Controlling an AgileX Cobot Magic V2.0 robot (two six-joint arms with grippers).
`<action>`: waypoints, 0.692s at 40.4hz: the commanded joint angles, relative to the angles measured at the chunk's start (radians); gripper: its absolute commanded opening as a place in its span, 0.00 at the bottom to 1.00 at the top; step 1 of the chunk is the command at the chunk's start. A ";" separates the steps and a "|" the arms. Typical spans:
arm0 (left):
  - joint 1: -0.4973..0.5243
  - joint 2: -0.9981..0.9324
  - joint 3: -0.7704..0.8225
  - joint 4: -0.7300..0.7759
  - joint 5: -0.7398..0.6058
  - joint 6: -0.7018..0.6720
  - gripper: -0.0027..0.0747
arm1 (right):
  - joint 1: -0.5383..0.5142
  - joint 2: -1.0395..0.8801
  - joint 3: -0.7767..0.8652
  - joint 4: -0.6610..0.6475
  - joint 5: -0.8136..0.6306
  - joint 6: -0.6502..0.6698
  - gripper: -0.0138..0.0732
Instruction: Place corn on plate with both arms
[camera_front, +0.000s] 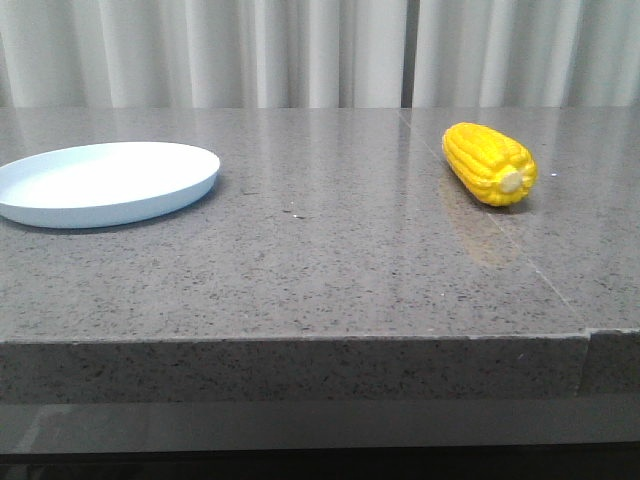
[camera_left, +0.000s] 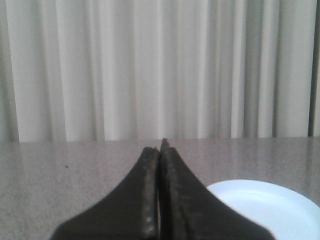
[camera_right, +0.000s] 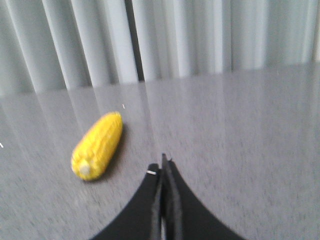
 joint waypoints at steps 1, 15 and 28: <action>0.002 0.078 -0.134 0.046 0.021 0.001 0.01 | -0.005 0.050 -0.119 0.009 -0.007 -0.003 0.06; 0.002 0.400 -0.338 0.060 0.119 0.001 0.01 | -0.005 0.412 -0.382 -0.058 0.068 -0.004 0.06; 0.002 0.415 -0.338 0.060 0.115 0.001 0.16 | -0.005 0.466 -0.390 -0.087 0.053 -0.005 0.29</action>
